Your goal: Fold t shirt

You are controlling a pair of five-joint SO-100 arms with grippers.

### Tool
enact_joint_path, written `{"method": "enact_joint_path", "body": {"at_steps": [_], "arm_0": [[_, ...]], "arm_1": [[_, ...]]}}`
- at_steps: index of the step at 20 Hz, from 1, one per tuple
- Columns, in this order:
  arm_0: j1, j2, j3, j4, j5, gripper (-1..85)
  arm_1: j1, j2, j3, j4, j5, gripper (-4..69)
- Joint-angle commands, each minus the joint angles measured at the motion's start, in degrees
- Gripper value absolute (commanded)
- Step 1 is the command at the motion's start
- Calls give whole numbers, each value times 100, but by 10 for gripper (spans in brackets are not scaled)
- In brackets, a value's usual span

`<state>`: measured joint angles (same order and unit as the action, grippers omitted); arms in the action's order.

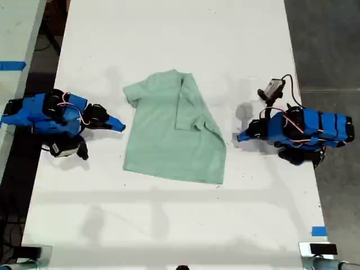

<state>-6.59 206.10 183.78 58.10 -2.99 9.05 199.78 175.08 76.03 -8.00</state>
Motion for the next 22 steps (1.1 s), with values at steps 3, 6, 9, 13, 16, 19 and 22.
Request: {"method": "enact_joint_path", "body": {"at_steps": [3,6,9,13,16,19,22], "arm_0": [[-114,-70,-246,158,-501,-2],[-589,-1907,-1503,316,97,-2],[-1687,-4219,-2769,264,1292,71],[-3709,-5651,-3111,-237,2839,173],[-4219,-7119,-4008,-589,3498,183],[-4412,-8640,-5238,-659,3841,187],[-4263,-10371,-6354,-659,3929,164]], "arm_1": [[44,105,229,35,123,-2],[53,105,229,35,123,-2],[53,105,229,35,105,-2],[70,105,229,26,35,-2],[70,105,229,18,9,-2],[62,105,229,9,-18,-2],[70,105,229,0,-26,-2]]}}
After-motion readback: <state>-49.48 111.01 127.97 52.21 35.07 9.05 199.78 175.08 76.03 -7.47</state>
